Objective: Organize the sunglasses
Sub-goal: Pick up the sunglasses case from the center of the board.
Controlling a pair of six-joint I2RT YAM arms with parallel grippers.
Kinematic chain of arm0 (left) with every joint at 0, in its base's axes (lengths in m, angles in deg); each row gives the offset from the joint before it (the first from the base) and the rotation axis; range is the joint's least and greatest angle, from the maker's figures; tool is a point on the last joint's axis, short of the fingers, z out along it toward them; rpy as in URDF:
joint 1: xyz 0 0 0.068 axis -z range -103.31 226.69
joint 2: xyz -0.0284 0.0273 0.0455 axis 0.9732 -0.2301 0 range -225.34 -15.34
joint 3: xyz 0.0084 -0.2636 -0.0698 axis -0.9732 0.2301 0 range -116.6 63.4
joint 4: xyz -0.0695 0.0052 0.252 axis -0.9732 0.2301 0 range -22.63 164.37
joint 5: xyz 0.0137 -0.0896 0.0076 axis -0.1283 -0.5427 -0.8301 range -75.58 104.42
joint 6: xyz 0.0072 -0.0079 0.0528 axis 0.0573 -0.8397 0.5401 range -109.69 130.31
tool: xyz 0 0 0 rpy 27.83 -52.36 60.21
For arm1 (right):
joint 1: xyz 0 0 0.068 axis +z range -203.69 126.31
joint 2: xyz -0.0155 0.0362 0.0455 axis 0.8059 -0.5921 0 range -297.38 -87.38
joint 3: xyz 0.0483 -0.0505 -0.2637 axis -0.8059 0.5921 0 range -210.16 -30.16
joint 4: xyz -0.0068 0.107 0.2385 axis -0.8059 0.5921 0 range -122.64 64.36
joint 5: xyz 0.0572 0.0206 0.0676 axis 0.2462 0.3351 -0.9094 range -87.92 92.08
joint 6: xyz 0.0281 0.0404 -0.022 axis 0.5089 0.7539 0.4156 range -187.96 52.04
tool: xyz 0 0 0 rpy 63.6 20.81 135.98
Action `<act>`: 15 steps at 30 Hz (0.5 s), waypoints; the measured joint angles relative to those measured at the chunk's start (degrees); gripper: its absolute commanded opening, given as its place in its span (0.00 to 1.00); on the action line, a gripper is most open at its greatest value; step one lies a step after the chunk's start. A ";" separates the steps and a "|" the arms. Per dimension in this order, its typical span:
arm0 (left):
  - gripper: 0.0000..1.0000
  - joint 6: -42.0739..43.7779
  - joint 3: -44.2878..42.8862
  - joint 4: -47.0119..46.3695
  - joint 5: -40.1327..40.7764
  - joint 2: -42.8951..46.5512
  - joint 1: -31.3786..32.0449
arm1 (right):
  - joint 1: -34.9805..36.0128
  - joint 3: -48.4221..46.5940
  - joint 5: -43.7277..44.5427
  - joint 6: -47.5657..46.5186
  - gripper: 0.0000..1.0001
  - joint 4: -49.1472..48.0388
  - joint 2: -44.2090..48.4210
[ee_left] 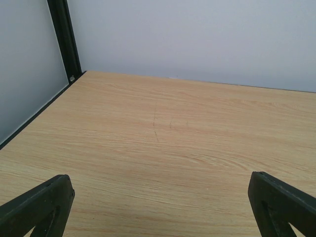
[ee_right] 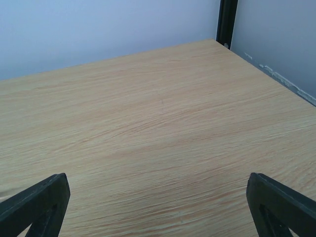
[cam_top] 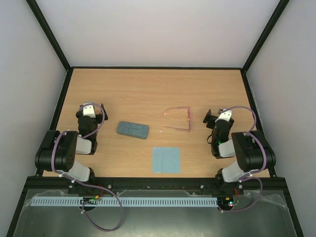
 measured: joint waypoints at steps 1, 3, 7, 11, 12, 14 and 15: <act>1.00 0.02 0.00 0.00 0.00 0.00 0.02 | -0.04 -0.04 -0.15 -0.02 0.98 0.00 0.00; 0.99 0.02 0.00 0.00 0.04 0.00 0.09 | -0.07 -0.04 -0.35 -0.02 0.99 0.07 0.00; 1.00 0.02 0.00 0.00 0.11 0.00 0.09 | -0.15 -0.04 -0.55 -0.02 0.98 0.22 0.00; 0.99 0.02 0.00 0.00 0.13 0.00 0.09 | -0.20 -0.04 -0.57 -0.02 0.99 0.22 0.00; 0.99 0.02 0.00 0.00 0.13 0.00 0.09 | -0.20 -0.04 -0.57 -0.02 0.98 0.22 0.00; 0.99 0.02 0.00 0.00 0.13 0.00 0.09 | -0.20 -0.04 -0.57 -0.02 0.99 0.22 0.00; 1.00 0.02 0.00 0.00 0.13 0.00 0.09 | -0.20 -0.04 -0.57 -0.02 0.99 0.22 0.00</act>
